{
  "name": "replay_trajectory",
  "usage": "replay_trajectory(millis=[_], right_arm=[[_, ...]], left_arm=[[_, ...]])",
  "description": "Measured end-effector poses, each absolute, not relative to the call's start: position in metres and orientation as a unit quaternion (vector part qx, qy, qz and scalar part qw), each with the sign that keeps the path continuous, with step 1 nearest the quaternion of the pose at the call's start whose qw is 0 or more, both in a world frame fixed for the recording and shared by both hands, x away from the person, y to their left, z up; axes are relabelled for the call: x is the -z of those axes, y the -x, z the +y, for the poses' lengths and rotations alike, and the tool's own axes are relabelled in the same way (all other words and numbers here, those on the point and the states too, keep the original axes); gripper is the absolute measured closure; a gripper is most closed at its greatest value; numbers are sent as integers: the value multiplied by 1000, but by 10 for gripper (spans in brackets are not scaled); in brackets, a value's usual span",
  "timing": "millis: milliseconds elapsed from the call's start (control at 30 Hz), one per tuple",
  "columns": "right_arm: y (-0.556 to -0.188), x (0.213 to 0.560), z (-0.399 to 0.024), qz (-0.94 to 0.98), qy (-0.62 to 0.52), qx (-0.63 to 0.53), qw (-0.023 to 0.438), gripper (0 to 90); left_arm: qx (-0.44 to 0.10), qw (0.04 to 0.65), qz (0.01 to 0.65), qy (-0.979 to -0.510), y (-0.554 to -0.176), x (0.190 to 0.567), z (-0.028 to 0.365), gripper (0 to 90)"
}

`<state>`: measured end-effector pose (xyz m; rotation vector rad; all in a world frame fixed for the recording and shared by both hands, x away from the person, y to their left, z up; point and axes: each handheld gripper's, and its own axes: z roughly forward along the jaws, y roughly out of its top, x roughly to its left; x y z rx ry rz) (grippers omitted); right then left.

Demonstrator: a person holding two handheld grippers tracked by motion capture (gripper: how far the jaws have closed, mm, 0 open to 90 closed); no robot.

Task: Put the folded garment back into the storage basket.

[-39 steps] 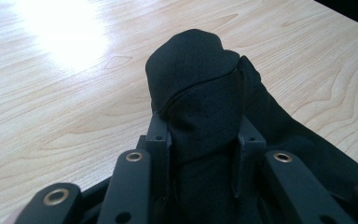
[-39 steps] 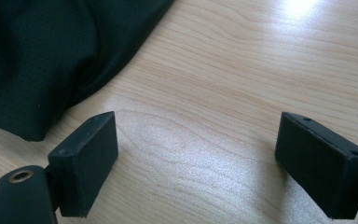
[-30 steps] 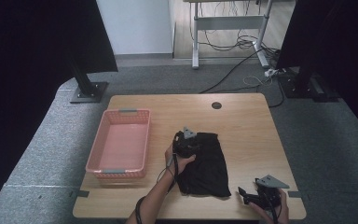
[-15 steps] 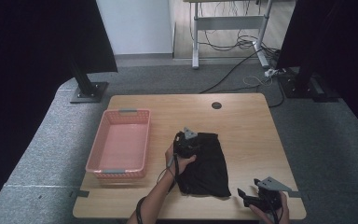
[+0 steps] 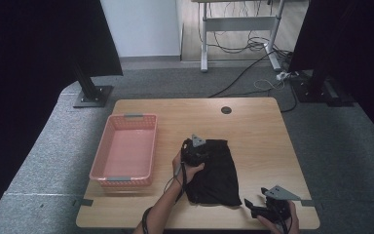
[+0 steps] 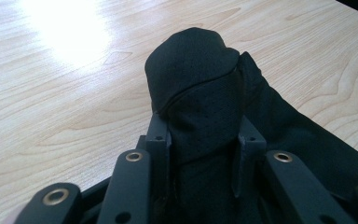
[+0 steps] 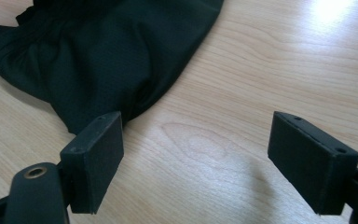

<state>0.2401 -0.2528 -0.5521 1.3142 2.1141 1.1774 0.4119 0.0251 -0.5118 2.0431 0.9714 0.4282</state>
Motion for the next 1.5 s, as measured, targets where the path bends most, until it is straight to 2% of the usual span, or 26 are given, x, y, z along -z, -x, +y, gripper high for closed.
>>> replay_trajectory(millis=[1500], right_arm=[[-248, 547, -203, 791, -404, -425, 176, 184]], left_arm=[[-178, 404, 389, -808, -410, 517, 24, 643]])
